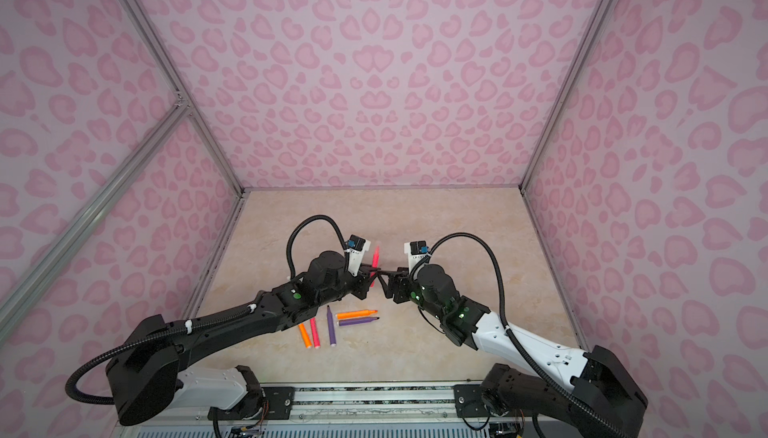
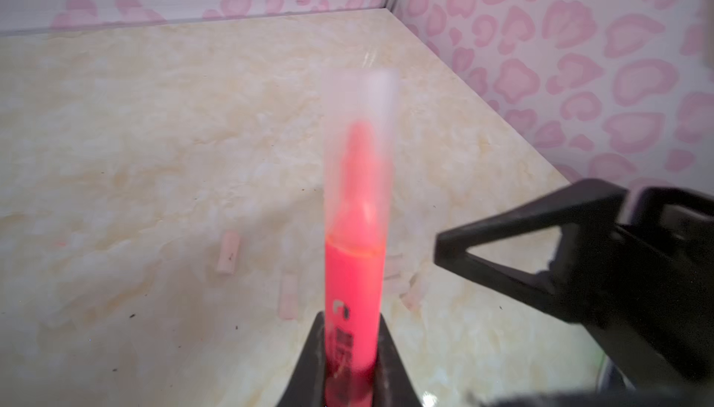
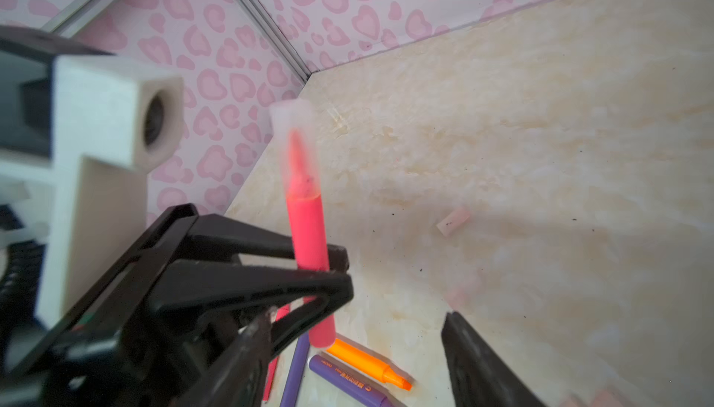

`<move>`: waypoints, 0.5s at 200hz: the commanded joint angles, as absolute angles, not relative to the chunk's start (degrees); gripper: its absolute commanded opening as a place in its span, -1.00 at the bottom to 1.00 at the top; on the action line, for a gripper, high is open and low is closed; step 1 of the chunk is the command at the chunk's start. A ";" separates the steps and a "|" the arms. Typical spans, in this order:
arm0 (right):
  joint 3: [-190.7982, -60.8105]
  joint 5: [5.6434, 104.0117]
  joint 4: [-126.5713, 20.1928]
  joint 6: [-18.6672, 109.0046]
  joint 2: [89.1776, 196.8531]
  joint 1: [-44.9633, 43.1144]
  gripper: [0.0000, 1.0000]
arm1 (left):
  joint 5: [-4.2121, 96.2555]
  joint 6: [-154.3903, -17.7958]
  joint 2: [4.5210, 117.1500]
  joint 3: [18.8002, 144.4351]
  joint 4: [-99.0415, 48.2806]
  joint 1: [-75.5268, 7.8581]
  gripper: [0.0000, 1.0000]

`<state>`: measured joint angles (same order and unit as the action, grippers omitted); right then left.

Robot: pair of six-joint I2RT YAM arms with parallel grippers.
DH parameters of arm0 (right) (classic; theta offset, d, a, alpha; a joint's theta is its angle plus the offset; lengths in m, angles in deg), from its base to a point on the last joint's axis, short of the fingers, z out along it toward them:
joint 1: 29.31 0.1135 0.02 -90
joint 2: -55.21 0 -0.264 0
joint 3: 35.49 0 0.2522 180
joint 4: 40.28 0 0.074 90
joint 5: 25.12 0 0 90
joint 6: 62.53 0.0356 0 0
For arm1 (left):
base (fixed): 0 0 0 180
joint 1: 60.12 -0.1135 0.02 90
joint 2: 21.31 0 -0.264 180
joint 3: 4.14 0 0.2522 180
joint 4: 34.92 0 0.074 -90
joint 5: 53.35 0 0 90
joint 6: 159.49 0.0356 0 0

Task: Insert the pens into the pen caps
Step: 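Open and withdraw the right gripper while the left lowers the capped highlighter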

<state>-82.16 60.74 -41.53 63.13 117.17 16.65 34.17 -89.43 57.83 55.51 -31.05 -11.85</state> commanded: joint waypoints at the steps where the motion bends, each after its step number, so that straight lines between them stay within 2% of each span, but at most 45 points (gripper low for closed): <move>1: -81.86 60.92 -43.28 61.13 116.68 15.88 0.57 | 22.28 -93.56 61.19 59.55 -24.38 -12.51 -0.92; 21: -81.94 61.25 -43.64 61.65 117.38 15.31 0.62 | 14.28 -98.63 64.89 63.49 -14.57 -15.53 -0.92; 40: -82.83 62.35 -44.69 61.88 119.39 14.64 0.68 | 12.25 -104.21 68.46 65.85 -7.44 -20.98 -0.92; 58: -85.40 62.51 -47.83 62.29 122.61 13.58 0.69 | 15.11 -108.95 71.93 67.05 -2.69 -27.18 -0.92; 77: -88.28 57.61 -50.72 62.21 126.71 12.13 0.68 | 19.19 -111.85 75.60 68.20 0.76 -32.93 -0.93; 100: -90.02 54.71 -50.98 62.62 130.89 12.03 0.67 | 19.15 -113.17 78.96 70.25 4.89 -37.61 -0.93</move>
